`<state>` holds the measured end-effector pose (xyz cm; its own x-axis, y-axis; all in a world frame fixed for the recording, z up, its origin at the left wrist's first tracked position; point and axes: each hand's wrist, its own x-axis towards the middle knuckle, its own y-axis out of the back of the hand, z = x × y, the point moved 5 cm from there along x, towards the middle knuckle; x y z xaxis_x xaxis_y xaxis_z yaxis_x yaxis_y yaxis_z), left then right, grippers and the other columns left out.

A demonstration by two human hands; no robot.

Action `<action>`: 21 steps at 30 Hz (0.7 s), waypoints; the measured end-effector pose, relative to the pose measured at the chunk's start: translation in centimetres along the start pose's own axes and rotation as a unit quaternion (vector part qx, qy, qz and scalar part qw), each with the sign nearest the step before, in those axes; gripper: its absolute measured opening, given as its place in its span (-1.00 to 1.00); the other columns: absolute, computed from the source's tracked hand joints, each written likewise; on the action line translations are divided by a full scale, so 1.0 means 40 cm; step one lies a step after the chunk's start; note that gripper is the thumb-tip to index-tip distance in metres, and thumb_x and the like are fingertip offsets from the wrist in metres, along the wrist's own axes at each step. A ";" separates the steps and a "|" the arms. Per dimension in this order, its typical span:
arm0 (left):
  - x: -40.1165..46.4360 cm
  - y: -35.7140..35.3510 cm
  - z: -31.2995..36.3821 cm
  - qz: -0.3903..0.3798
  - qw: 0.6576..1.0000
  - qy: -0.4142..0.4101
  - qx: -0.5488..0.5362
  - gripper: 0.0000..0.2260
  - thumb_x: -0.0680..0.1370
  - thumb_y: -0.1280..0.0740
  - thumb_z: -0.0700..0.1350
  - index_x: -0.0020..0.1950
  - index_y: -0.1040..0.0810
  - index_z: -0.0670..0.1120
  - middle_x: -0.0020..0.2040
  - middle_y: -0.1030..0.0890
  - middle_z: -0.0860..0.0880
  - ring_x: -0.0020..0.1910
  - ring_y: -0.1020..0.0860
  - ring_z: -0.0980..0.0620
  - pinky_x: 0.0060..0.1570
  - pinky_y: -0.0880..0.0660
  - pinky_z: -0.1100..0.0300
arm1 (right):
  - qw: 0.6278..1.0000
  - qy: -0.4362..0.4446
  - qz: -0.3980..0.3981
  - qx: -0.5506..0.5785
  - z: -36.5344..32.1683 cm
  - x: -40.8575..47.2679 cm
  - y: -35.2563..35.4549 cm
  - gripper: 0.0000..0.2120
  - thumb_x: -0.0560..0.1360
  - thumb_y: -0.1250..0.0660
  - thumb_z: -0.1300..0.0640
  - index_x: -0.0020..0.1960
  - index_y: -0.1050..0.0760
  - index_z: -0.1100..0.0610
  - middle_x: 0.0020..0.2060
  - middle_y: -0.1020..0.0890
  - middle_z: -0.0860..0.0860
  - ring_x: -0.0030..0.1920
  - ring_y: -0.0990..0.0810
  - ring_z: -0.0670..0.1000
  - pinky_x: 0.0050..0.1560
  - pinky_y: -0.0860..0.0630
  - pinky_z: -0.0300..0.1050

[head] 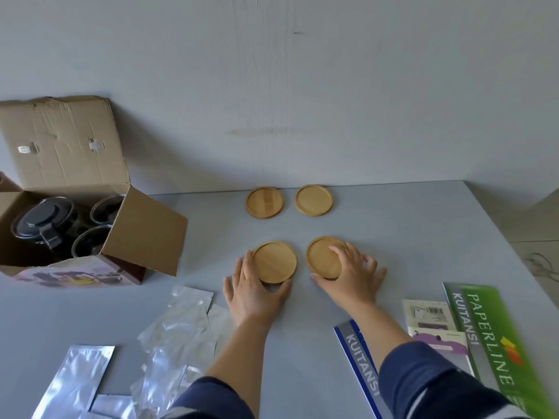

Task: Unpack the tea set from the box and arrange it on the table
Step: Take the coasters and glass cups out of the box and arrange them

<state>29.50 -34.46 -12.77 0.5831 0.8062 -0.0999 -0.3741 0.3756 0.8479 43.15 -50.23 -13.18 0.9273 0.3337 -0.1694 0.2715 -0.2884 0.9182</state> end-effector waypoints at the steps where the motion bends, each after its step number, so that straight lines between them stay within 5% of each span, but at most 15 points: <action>1: 0.000 0.002 0.002 0.001 1.000 0.003 0.000 -0.06 0.37 -0.34 0.33 0.57 0.04 0.01 0.56 -0.16 0.10 0.56 0.02 0.16 0.53 0.15 0.06 | 1.000 -0.001 -0.003 0.000 0.000 0.000 0.000 -0.27 0.28 -0.29 -0.42 0.38 -0.19 -0.28 0.50 -0.15 -0.16 0.42 -0.15 0.11 0.41 -0.02 0.29; 7: 0.015 0.010 -0.006 0.008 1.000 0.017 0.000 -0.05 0.34 -0.38 0.29 0.57 0.02 0.01 0.53 -0.21 0.09 0.53 -0.10 0.11 0.52 0.03 0.05 | 1.000 -0.001 -0.023 -0.011 -0.006 0.006 0.007 -0.27 0.27 -0.31 -0.41 0.37 -0.17 -0.27 0.49 -0.15 -0.15 0.41 -0.15 0.13 0.39 -0.06 0.31; 12: 0.030 0.038 -0.007 -0.064 0.998 -0.004 -0.006 0.02 0.36 -0.37 0.34 0.58 0.14 -0.04 0.52 -0.23 0.11 0.52 -0.16 0.09 0.48 -0.08 0.02 | 0.997 -0.026 -0.077 0.008 -0.051 0.001 0.035 -0.30 0.34 -0.33 -0.26 0.40 -0.12 -0.28 0.53 -0.04 -0.02 0.49 0.00 0.20 0.39 0.15 0.45; 17: 0.110 0.254 -0.036 0.042 0.998 -0.052 0.010 -0.48 0.58 -0.20 0.16 0.48 -0.23 -0.01 0.40 -0.42 0.05 0.41 -0.32 0.01 0.34 -0.24 0.03 | 0.997 0.058 -0.047 0.024 -0.253 0.002 0.095 -0.47 0.46 -0.22 -0.14 0.40 -0.19 -0.16 0.48 -0.17 -0.01 0.50 -0.03 0.18 0.42 0.15 0.42; 21: 0.169 0.475 -0.124 0.142 0.988 -0.036 0.043 -0.64 0.58 -0.21 0.00 0.38 -0.39 0.03 0.36 -0.45 0.03 0.40 -0.32 -0.03 0.31 -0.25 0.00 | 0.981 0.179 -0.074 0.032 -0.485 -0.028 0.079 -0.47 0.49 -0.27 -0.03 0.42 -0.23 -0.05 0.42 -0.32 0.01 0.45 -0.17 0.16 0.45 -0.08 0.22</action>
<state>22.76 -19.62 0.07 0.5141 0.8379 0.1837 -0.4700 0.0960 0.8774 37.95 -34.11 -3.16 0.7302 0.6663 -0.1515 0.4219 -0.2653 0.8669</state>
